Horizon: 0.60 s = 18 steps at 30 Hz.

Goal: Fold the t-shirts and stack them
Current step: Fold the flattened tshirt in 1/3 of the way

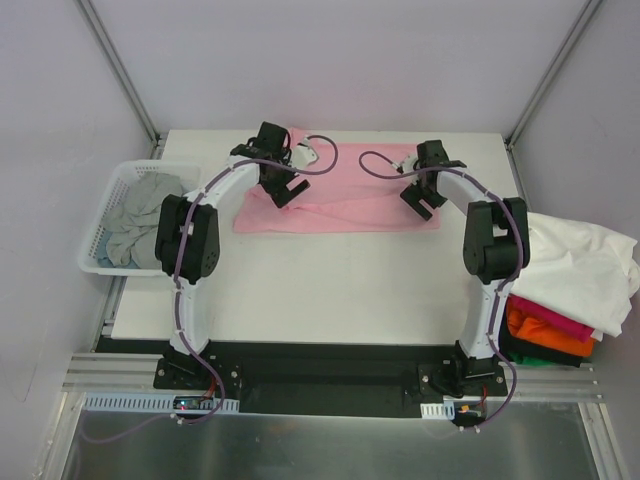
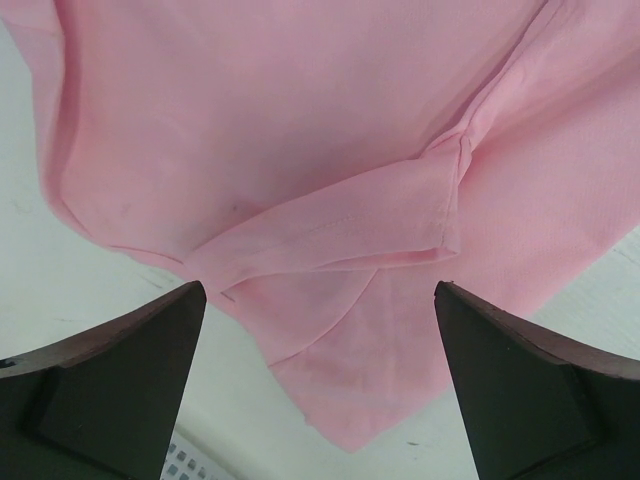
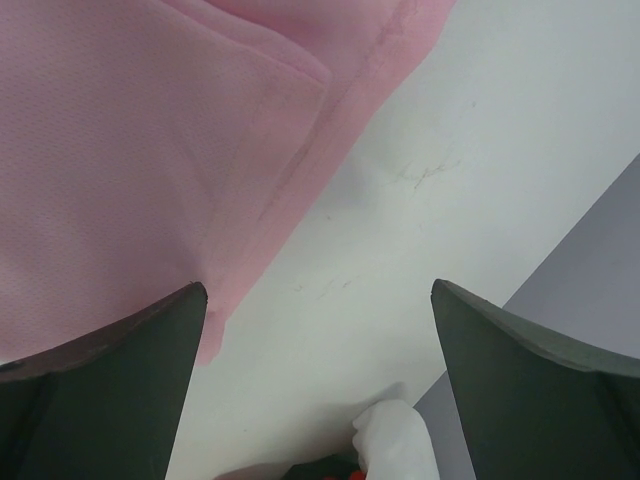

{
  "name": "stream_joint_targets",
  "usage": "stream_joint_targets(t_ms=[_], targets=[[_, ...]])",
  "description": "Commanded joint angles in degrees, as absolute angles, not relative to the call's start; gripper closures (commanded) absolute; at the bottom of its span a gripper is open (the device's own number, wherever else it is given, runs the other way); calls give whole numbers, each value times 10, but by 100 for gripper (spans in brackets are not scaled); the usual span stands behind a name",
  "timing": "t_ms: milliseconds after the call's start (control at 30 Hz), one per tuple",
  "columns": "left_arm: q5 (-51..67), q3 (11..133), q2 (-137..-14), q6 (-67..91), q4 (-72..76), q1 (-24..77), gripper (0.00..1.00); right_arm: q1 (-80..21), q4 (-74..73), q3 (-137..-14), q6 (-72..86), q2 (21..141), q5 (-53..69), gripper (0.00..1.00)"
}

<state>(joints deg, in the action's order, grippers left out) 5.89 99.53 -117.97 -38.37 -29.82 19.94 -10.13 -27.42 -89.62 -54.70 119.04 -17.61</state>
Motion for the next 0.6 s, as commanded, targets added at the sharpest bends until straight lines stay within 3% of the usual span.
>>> stream_joint_targets(t_ms=[0, 333, 567], targets=[[92, 1014, -1202, -360, -304, 208, 1, -87, -263, -895, -541, 1153, -188, 0], [99, 993, -1209, -354, -304, 223, 4, -70, -265, -890, -543, 1152, -183, 0], [87, 990, -1221, -361, -304, 226, 18, -68, -265, -885, -541, 1151, -178, 0]])
